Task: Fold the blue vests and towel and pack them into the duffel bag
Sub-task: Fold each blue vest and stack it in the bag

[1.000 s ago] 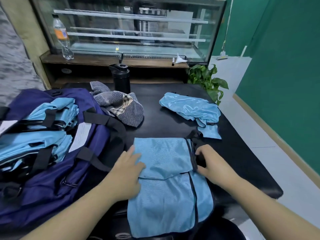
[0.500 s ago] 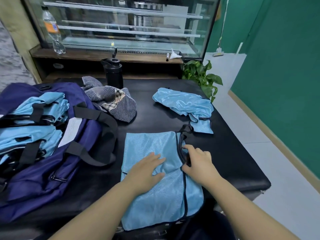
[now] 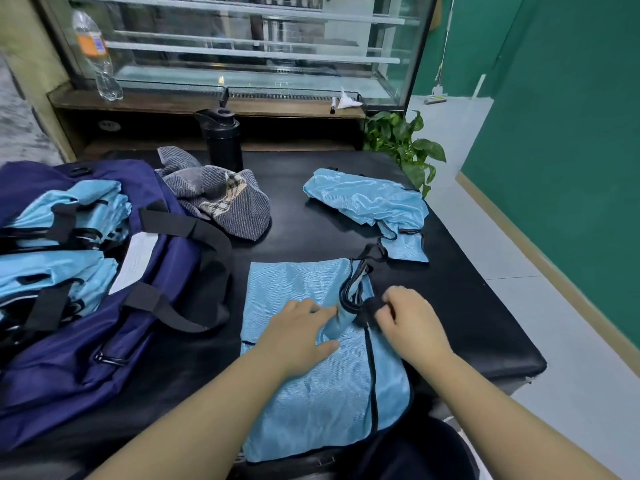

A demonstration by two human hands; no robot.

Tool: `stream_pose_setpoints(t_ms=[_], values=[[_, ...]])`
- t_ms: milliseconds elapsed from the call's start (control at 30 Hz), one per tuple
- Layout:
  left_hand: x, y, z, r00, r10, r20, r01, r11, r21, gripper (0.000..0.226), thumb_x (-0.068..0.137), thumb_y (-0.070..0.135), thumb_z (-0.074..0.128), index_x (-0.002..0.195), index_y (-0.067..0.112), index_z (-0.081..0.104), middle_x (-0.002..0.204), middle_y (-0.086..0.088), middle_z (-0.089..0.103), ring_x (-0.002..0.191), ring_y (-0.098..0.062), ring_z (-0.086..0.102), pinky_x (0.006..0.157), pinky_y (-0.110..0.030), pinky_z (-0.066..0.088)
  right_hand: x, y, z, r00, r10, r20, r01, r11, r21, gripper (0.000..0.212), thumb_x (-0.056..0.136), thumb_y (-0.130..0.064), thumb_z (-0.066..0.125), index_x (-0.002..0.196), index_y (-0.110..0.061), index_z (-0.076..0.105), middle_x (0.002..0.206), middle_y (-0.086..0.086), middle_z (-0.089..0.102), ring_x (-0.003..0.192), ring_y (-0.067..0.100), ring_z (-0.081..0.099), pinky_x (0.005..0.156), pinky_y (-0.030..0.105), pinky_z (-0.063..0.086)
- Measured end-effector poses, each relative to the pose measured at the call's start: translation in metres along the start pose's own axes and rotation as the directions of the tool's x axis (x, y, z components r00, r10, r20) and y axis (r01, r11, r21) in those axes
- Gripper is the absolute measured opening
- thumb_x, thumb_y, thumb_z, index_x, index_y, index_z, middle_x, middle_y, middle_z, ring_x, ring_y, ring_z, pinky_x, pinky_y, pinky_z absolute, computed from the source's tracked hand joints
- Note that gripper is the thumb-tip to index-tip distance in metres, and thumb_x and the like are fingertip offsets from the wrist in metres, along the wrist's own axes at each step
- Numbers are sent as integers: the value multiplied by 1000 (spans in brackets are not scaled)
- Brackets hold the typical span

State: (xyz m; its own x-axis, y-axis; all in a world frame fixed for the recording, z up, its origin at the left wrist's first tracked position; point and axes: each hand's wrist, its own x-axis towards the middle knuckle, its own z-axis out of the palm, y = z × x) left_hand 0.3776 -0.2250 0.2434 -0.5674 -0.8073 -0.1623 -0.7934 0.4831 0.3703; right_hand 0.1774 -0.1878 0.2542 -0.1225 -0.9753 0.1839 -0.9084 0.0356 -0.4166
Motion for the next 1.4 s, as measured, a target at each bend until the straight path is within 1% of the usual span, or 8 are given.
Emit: stream_pose_setpoints(t_ms=[133, 233, 500, 667, 867, 1167, 1300, 1400], values=[[4, 4, -1, 1000, 4, 13, -5, 997, 77, 65, 93, 54, 44, 149, 44, 12, 132, 5, 38, 121, -17, 30, 99, -32, 35, 3, 21, -10, 942, 318, -107, -295, 936, 192, 20, 87, -12, 49, 72, -9, 35, 68, 4, 39, 59, 20, 35, 50, 32, 27], [6, 11, -1, 1000, 8, 23, -12, 984, 178, 62, 95, 53, 40, 147, 48, 7, 137, -2, 35, 123, -23, 30, 98, -36, 37, -1, 33, -11, 951, 309, 4, -307, 942, 133, 13, 88, -8, 48, 98, -15, 44, 76, 5, 53, 64, 21, 50, 52, 33, 35], [9, 26, 1, 998, 10, 61, -35, 905, 424, 48, 99, 49, 29, 146, 43, 21, 149, -13, 21, 137, -34, 17, 113, -53, 15, 9, 39, -21, 905, 215, 368, -175, 975, -139, 52, 85, -7, 45, 130, -33, 49, 131, -8, 40, 127, 19, 32, 102, 35, 35], [14, 13, 7, 980, 169, 105, -183, 972, 149, 52, 98, 47, 37, 147, 33, 25, 160, 6, 0, 147, -15, -10, 118, -48, -7, 20, 0, -22, 989, -74, 131, 84, 994, -76, 49, 82, -6, 47, 130, -16, 52, 139, -4, 45, 132, 17, 31, 109, 32, 28], [16, 14, 7, 940, 341, 14, -327, 912, -248, 41, 97, 34, 46, 138, 31, 44, 138, 16, 46, 120, -4, 43, 110, -29, 27, 40, -22, 8, 964, -155, 218, 224, 913, -341, 30, 92, -27, 42, 95, -11, 68, 108, 1, 62, 107, 23, 53, 87, 34, 39], [48, -51, -41, 986, -50, -160, 40, 997, -68, 40, 97, 12, 44, 136, 23, 47, 141, 2, 44, 130, -21, 39, 108, -34, 32, 84, -40, 2, 984, -86, 159, 132, 943, -306, 29, 96, -38, 48, 112, -13, 48, 114, 3, 50, 111, 23, 43, 90, 36, 32], [68, -82, -57, 974, -225, -40, 228, 970, 80, 39, 98, 23, 47, 137, 24, 43, 139, -1, 42, 130, -26, 37, 106, -44, 33, 113, -40, -1, 860, 3, 510, 187, 928, -322, 49, 92, -23, 54, 138, -19, 37, 135, 3, 47, 129, 24, 36, 109, 46, 20], [79, -100, -64, 975, -223, 4, 223, 975, 5, 19, 89, 26, 62, 107, 25, 55, 109, 0, 53, 113, -25, 49, 99, -41, 40, 129, -35, -2, 767, 85, 636, 215, 900, -379, 32, 90, -20, 53, 121, -17, 48, 120, 4, 54, 111, 26, 48, 98, 43, 34]])
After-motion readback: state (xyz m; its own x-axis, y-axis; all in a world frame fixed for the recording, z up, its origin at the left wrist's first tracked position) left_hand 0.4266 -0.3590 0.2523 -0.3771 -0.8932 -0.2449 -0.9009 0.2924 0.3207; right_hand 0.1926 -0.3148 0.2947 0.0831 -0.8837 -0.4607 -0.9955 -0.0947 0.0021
